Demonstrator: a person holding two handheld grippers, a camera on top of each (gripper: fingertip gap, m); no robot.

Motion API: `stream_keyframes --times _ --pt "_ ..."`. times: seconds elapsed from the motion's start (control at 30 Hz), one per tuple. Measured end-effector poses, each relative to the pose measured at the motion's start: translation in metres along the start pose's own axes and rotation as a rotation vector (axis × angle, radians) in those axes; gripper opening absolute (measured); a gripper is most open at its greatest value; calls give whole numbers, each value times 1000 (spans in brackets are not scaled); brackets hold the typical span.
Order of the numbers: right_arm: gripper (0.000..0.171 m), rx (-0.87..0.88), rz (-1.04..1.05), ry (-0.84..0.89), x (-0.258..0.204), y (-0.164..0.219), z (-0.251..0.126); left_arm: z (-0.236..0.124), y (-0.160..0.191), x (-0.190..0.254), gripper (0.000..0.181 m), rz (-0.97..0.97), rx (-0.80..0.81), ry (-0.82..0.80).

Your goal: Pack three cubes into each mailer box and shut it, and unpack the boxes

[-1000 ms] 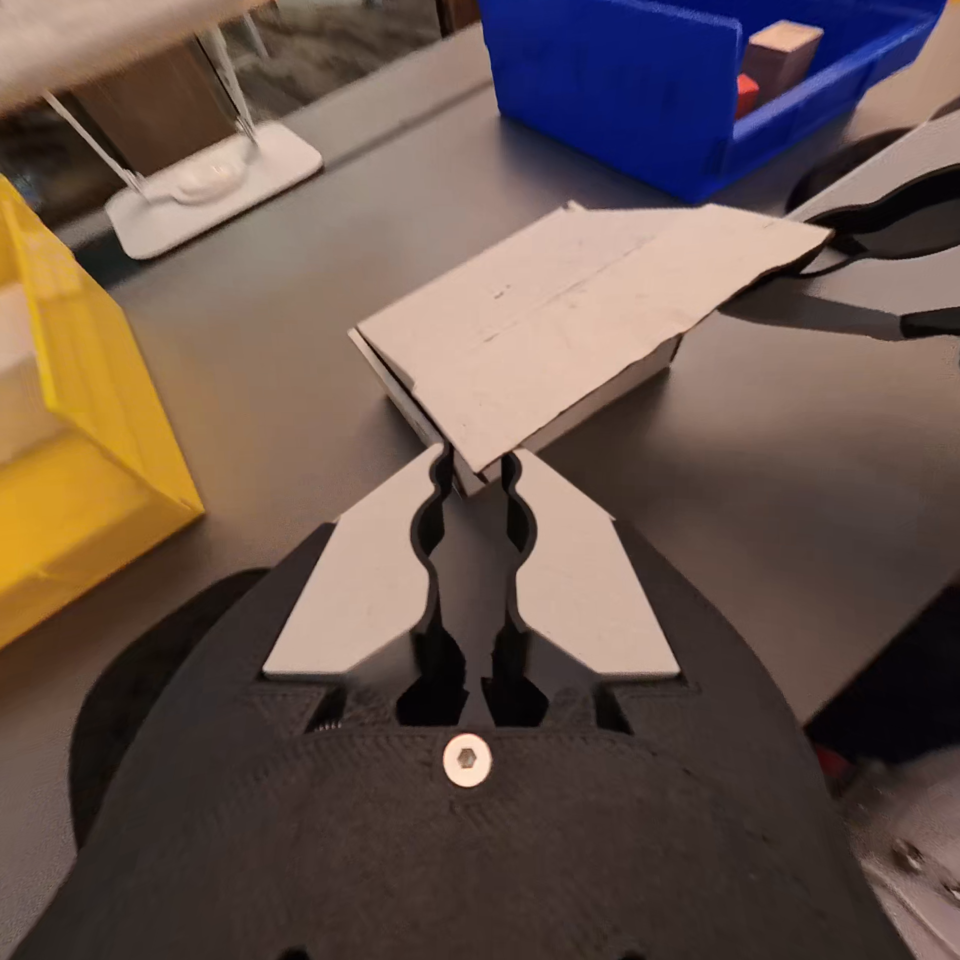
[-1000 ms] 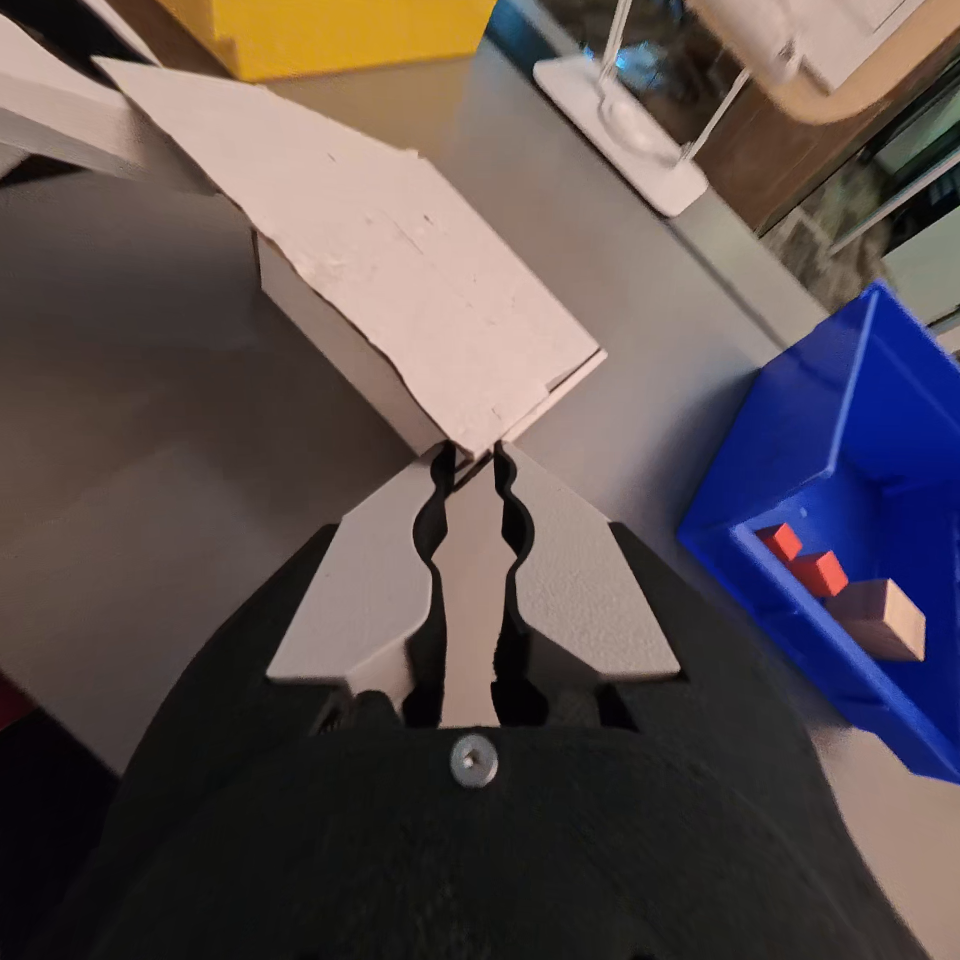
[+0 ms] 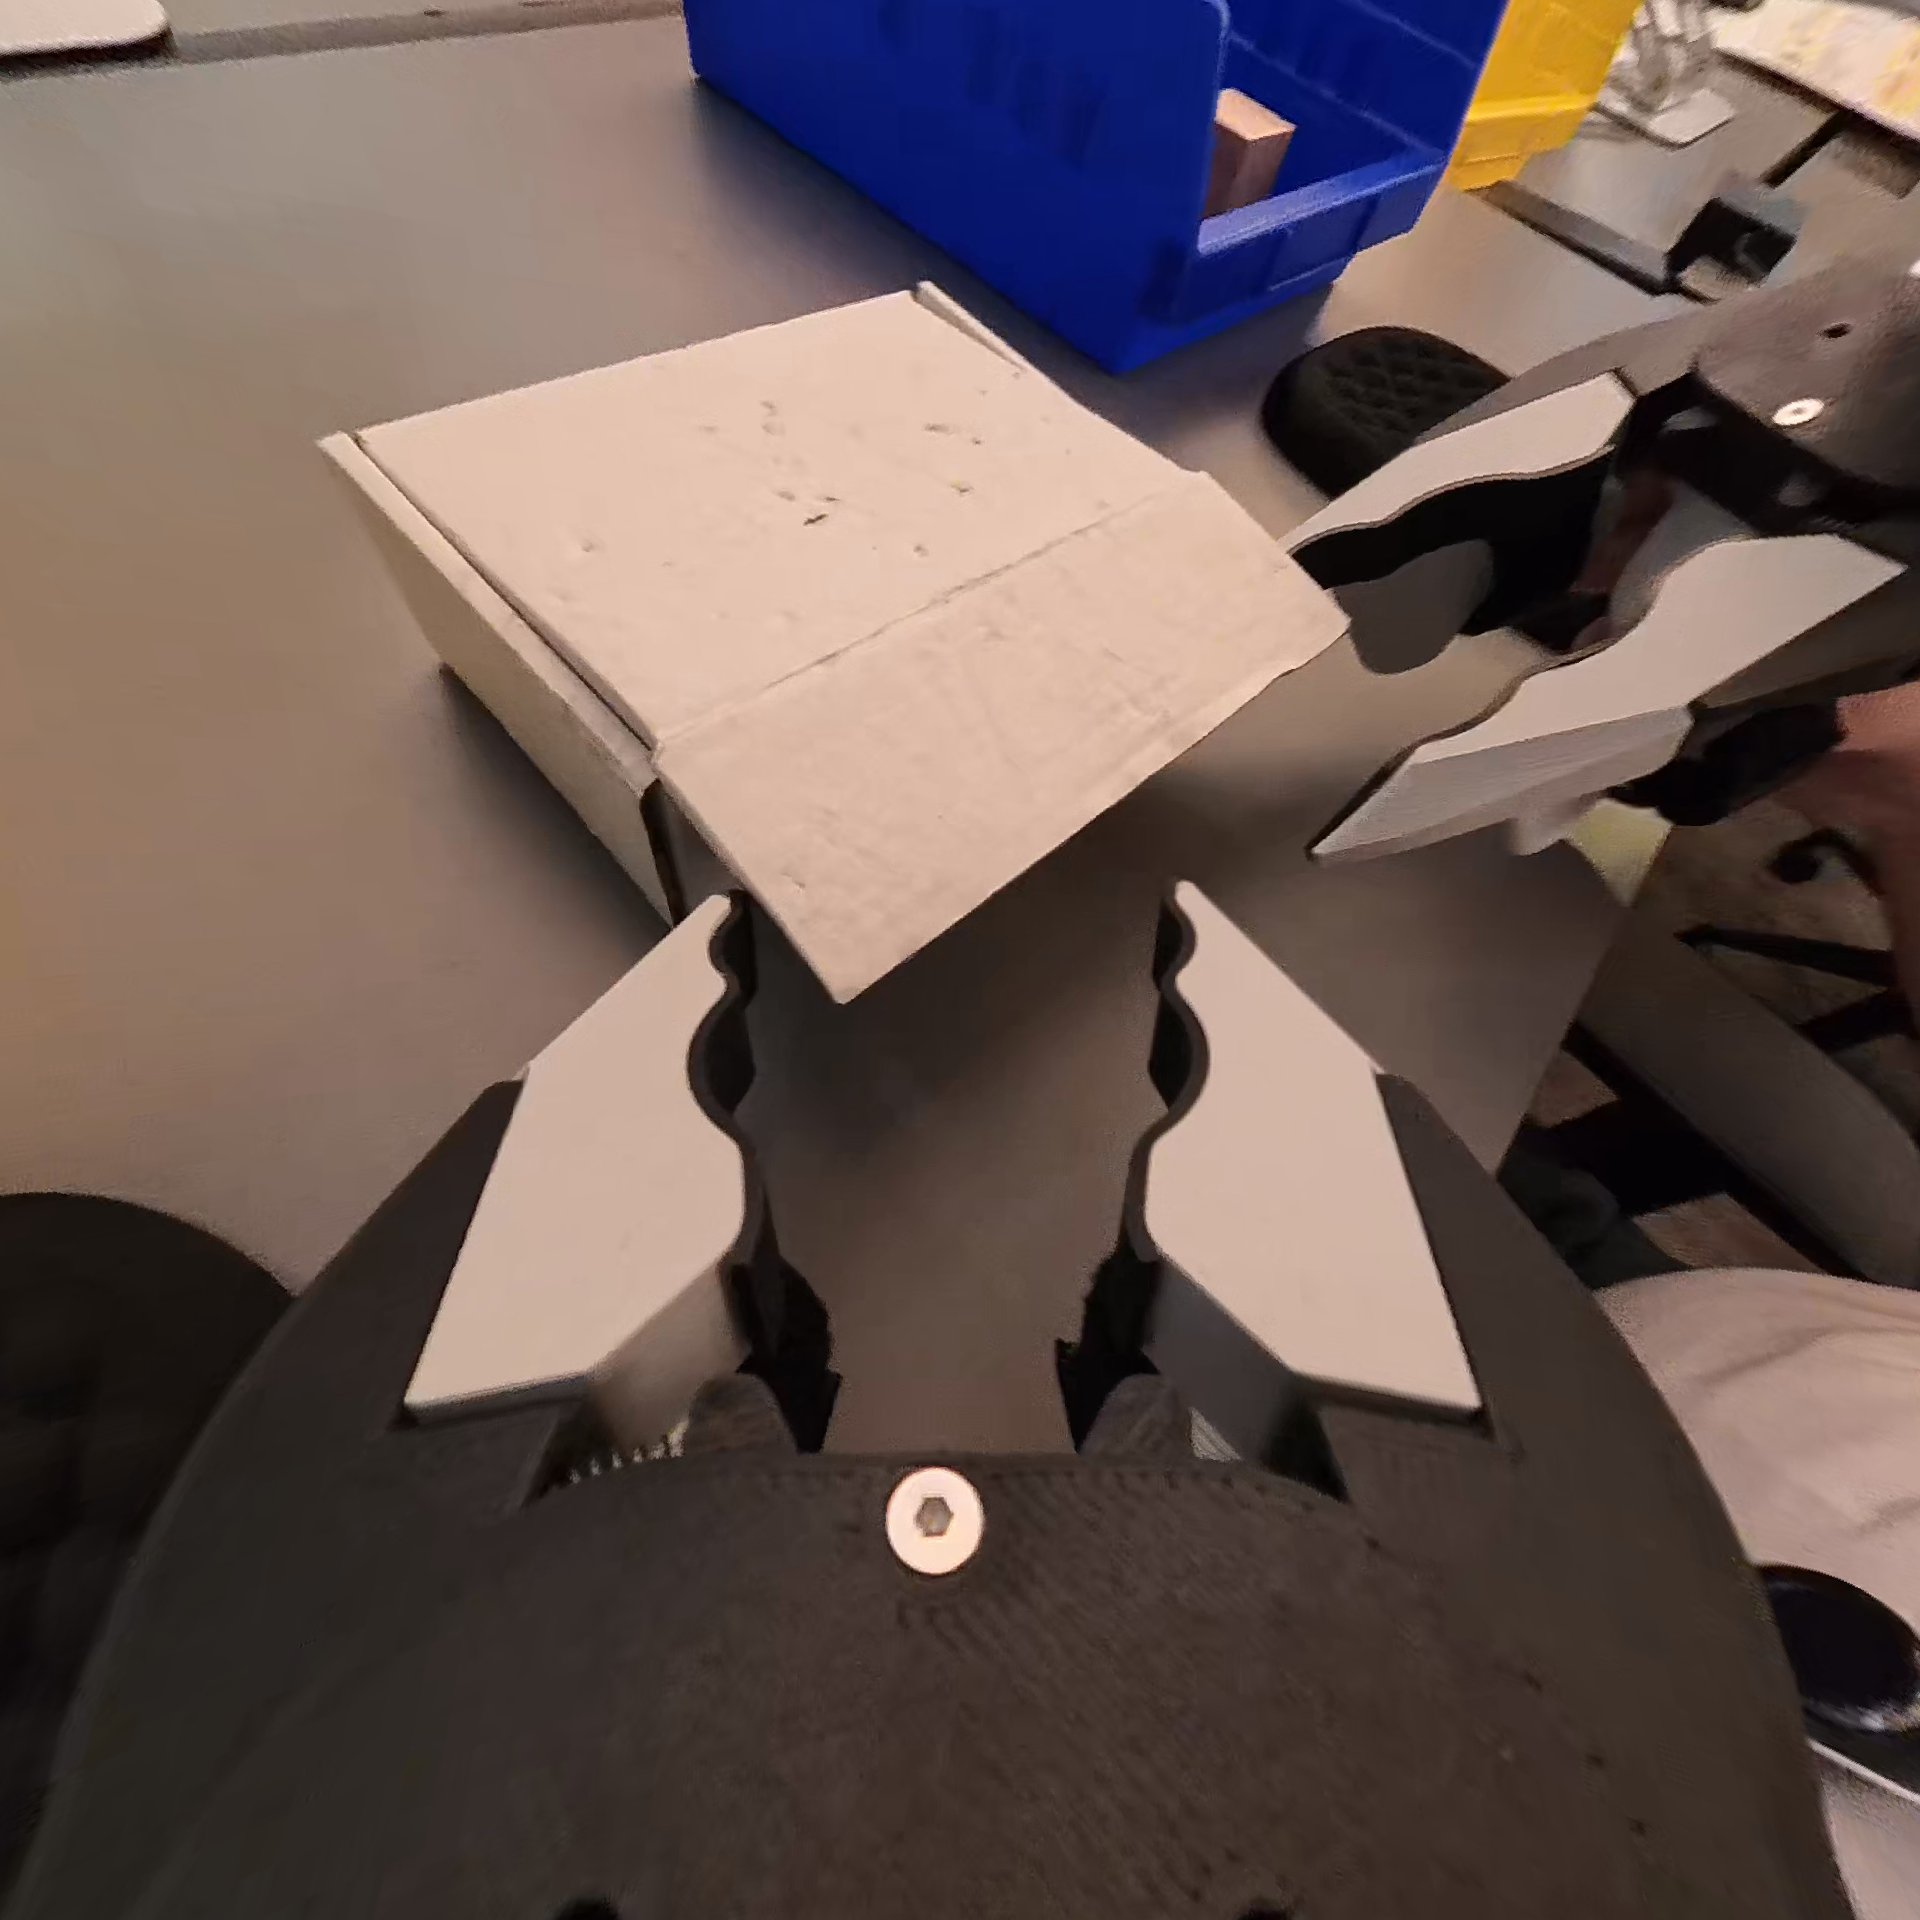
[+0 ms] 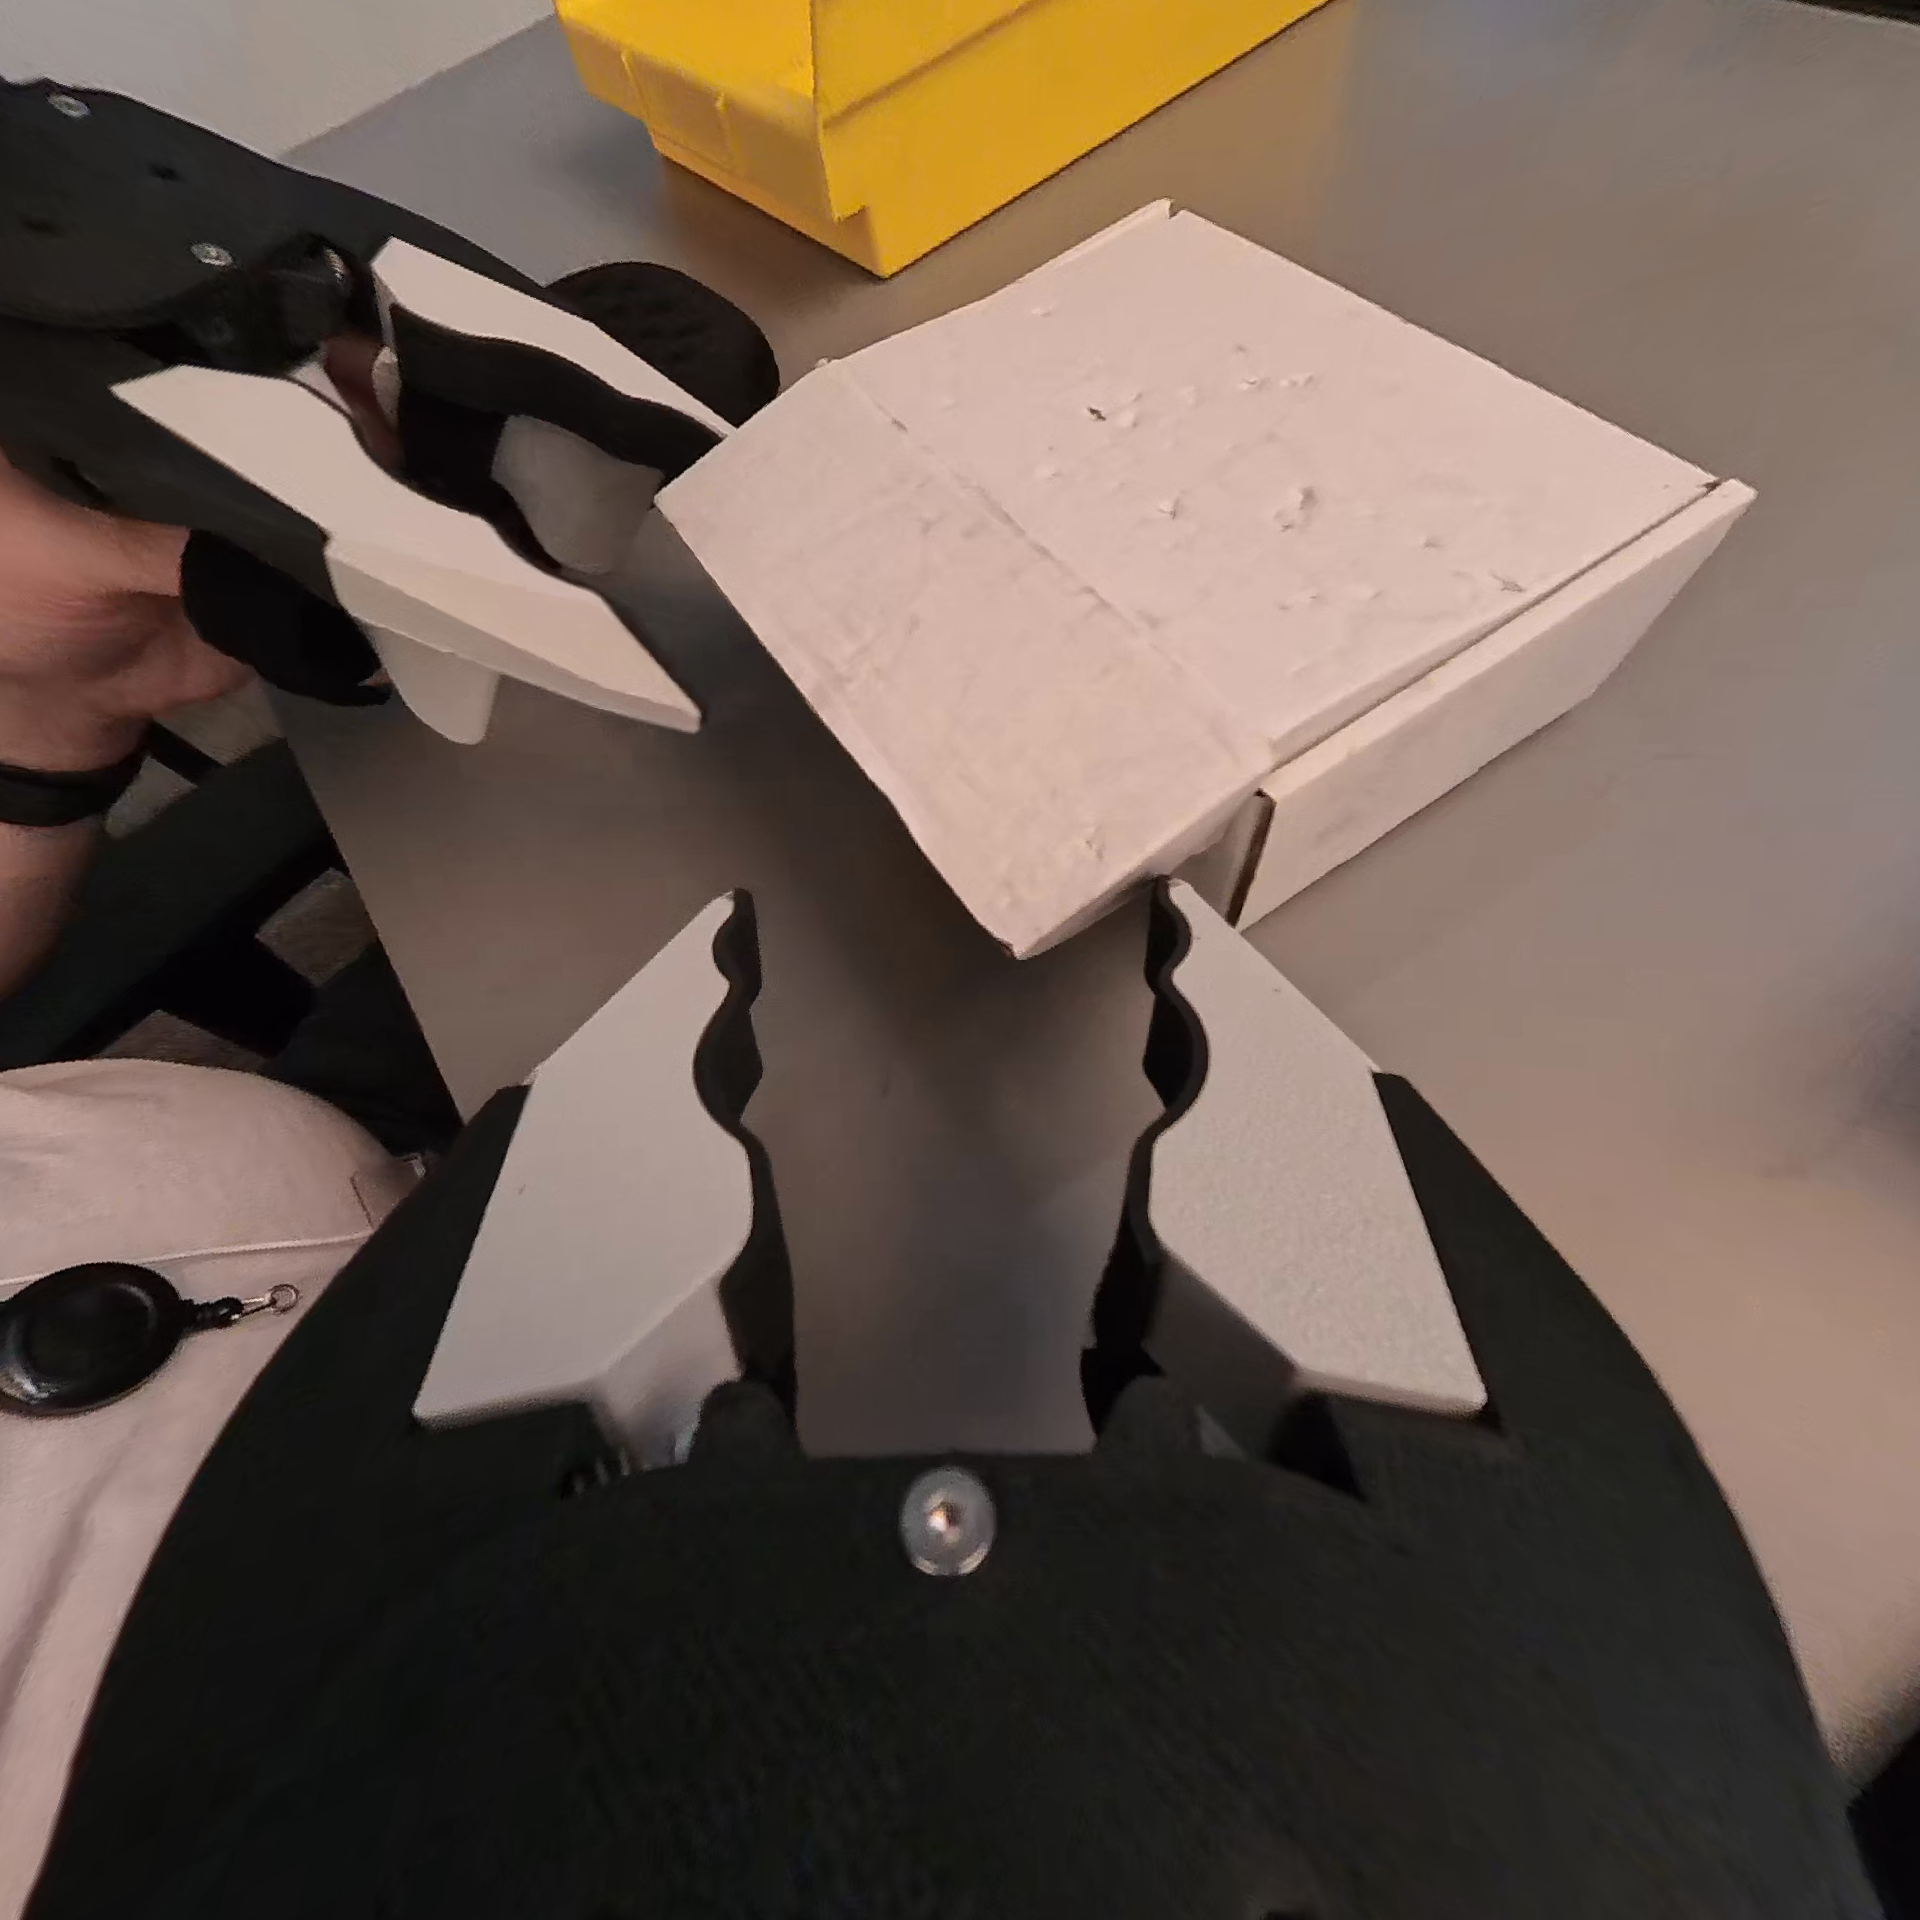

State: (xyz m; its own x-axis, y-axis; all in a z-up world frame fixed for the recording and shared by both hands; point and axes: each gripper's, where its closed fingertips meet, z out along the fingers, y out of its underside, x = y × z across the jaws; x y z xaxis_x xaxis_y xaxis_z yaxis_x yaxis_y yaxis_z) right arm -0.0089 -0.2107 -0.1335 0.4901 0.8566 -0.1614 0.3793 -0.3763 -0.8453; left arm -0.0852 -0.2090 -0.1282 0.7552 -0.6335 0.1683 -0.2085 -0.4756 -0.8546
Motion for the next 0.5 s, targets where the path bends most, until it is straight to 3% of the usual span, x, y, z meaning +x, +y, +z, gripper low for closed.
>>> stream_keyframes --times 0.2,0.5 --pt "74 45 147 -18 7 -6 -1 -5 -6 3 71 -169 33 144" --pt "69 172 438 -166 12 -18 -3 -3 -11 -4 76 -207 48 119"
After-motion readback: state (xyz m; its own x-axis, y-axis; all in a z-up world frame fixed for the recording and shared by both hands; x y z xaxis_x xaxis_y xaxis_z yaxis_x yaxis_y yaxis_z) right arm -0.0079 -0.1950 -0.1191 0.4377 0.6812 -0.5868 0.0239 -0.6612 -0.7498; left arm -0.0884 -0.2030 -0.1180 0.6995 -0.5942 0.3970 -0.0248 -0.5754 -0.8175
